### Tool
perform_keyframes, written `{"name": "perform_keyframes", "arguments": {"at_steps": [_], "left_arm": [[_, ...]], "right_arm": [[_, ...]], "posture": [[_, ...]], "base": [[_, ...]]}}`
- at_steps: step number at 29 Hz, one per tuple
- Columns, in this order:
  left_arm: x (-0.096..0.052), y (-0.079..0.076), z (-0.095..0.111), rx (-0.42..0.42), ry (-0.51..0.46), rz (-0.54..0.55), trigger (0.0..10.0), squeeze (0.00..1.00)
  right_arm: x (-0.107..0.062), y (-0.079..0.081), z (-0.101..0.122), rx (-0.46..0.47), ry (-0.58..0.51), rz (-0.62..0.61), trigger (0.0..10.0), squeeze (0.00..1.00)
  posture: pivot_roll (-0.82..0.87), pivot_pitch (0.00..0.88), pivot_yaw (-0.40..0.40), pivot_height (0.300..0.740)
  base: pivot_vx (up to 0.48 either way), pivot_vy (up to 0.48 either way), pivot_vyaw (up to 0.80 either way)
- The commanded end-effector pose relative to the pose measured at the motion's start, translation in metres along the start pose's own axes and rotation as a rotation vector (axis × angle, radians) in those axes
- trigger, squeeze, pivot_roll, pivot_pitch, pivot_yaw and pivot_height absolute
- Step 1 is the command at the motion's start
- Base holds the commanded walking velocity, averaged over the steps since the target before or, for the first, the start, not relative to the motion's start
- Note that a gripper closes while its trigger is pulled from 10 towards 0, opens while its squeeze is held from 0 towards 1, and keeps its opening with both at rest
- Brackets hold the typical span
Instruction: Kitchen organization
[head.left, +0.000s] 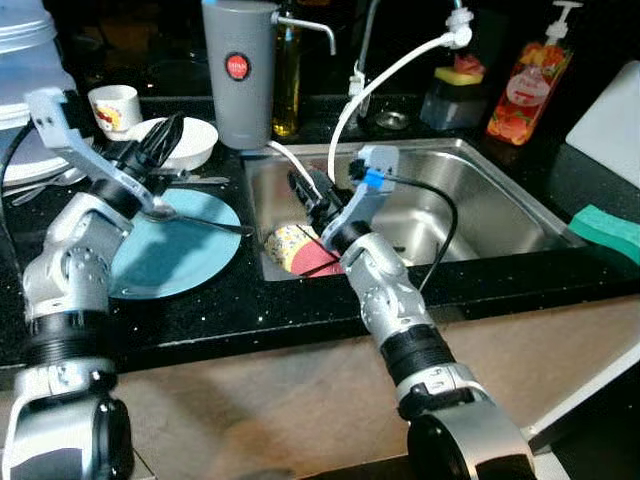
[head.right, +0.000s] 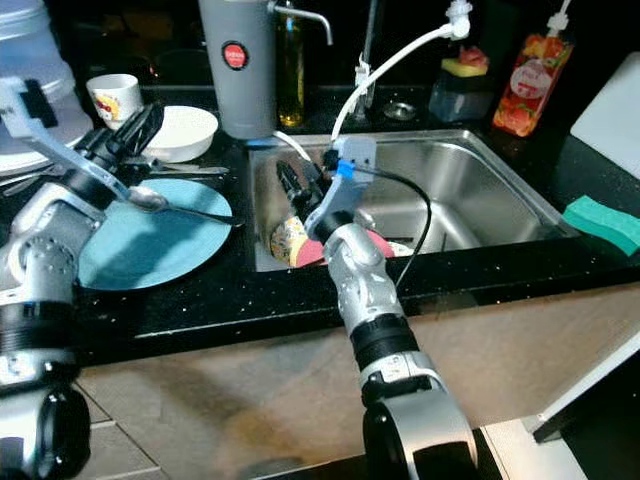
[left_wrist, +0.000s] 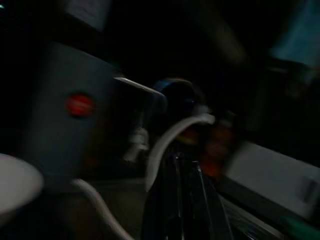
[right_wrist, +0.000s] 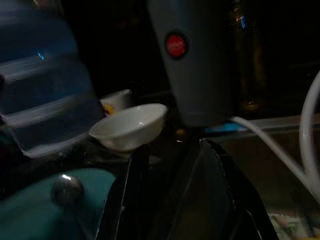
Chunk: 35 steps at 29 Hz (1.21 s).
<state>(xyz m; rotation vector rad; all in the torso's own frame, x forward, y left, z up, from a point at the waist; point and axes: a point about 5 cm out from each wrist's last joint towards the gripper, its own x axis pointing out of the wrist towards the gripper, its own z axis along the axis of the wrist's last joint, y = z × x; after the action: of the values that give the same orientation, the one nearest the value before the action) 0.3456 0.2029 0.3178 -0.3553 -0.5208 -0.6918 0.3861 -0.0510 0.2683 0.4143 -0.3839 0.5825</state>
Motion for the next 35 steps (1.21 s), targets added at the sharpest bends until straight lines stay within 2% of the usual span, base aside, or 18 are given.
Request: {"name": "perform_keyframes", "arguments": {"at_steps": [1,2,5,6,7,8,12,13,15,16,17,19,21,23,26,32,33,35], "left_arm": [[0.002,-0.012,-0.006,-0.020,0.029,-0.075,0.0,0.00],[-0.001,-0.024,-0.011,0.006,0.071,-0.137,1.7,0.00],[-0.007,-0.030,-0.018,0.044,0.120,-0.151,5.9,0.00],[-0.007,-0.030,-0.018,0.044,0.120,-0.151,5.9,0.00],[-0.009,-0.031,-0.019,0.056,0.135,-0.151,8.9,0.00],[-0.011,-0.033,-0.021,0.073,0.157,-0.156,10.0,0.00],[-0.019,-0.039,-0.028,0.149,0.260,-0.183,10.0,0.00],[-0.023,-0.045,-0.031,0.169,0.276,-0.232,10.0,0.00],[-0.031,-0.058,-0.034,0.138,0.325,-0.310,10.0,0.00],[-0.031,-0.058,-0.034,0.138,0.325,-0.310,10.0,0.00],[-0.042,-0.072,-0.037,0.048,0.397,-0.410,10.0,0.00],[-0.059,-0.083,-0.043,-0.059,0.510,-0.511,10.0,0.00],[-0.059,-0.083,-0.043,-0.059,0.510,-0.511,10.0,0.00],[-0.075,-0.094,-0.051,-0.159,0.616,-0.576,10.0,0.00],[-0.086,-0.112,-0.060,-0.279,0.669,-0.643,10.0,0.00],[-0.099,-0.126,-0.070,-0.372,0.742,-0.695,10.0,0.00],[-0.108,-0.131,-0.078,-0.411,0.803,-0.703,10.0,0.00],[-0.119,-0.133,-0.087,-0.420,0.889,-0.693,10.0,0.00]], "right_arm": [[0.001,0.002,0.009,0.054,-0.029,0.022,10.0,0.00],[-0.001,0.003,0.018,0.155,-0.047,0.075,10.0,0.00],[-0.010,0.007,0.028,0.227,-0.046,0.167,10.0,0.00],[-0.010,0.007,0.028,0.227,-0.046,0.167,10.0,0.00],[-0.013,0.008,0.029,0.246,-0.043,0.194,10.0,0.00],[-0.017,0.009,0.031,0.272,-0.036,0.226,10.0,0.00],[-0.032,0.010,0.033,0.364,0.001,0.317,10.0,0.00],[-0.038,0.009,0.031,0.400,0.023,0.342,10.0,0.00],[-0.052,0.007,0.027,0.470,0.066,0.388,10.0,0.00],[-0.052,0.007,0.027,0.470,0.066,0.388,10.0,0.00],[-0.066,0.006,0.025,0.553,0.111,0.435,10.0,0.00],[-0.080,0.007,0.023,0.614,0.153,0.495,10.0,0.00],[-0.080,0.007,0.023,0.614,0.153,0.495,10.0,0.00],[-0.095,0.011,0.019,0.630,0.222,0.564,10.0,0.00],[-0.119,0.012,0.007,0.646,0.348,0.631,10.0,0.00],[-0.142,0.013,-0.010,0.662,0.501,0.657,10.0,0.00],[-0.154,0.013,-0.020,0.666,0.593,0.660,10.0,0.00],[-0.162,0.011,-0.029,0.678,0.645,0.634,10.0,0.00]], "posture": [[0.06,0.075,-0.049,0.740],[0.06,0.075,-0.053,0.740],[0.06,0.080,-0.054,0.740],[0.06,0.080,-0.054,0.740],[0.06,0.080,-0.054,0.740],[0.06,0.080,-0.054,0.740],[0.06,0.087,-0.057,0.740],[0.06,0.087,-0.057,0.740],[0.06,0.089,-0.056,0.740],[0.06,0.089,-0.056,0.740],[0.06,0.092,-0.054,0.740],[0.06,0.094,-0.053,0.740],[0.06,0.094,-0.053,0.740],[0.06,0.096,-0.050,0.740],[0.06,0.098,-0.049,0.740],[0.06,0.099,-0.049,0.740],[0.07,0.100,-0.051,0.740],[0.06,0.100,-0.050,0.740]], "base": [[0.000,0.000,0.00],[0.000,0.000,0.00],[0.000,0.000,0.00],[0.000,0.000,0.00],[0.000,0.000,0.00],[0.000,0.000,0.00],[0.000,0.000,0.00],[0.000,0.000,0.00],[0.000,0.000,0.00],[0.000,0.000,0.00],[0.000,0.000,0.00],[0.000,0.000,0.00],[0.000,0.000,0.00],[0.000,0.000,0.00],[0.000,0.000,0.00],[0.000,0.000,0.00],[0.000,0.000,0.00],[0.000,0.000,0.00]]}}
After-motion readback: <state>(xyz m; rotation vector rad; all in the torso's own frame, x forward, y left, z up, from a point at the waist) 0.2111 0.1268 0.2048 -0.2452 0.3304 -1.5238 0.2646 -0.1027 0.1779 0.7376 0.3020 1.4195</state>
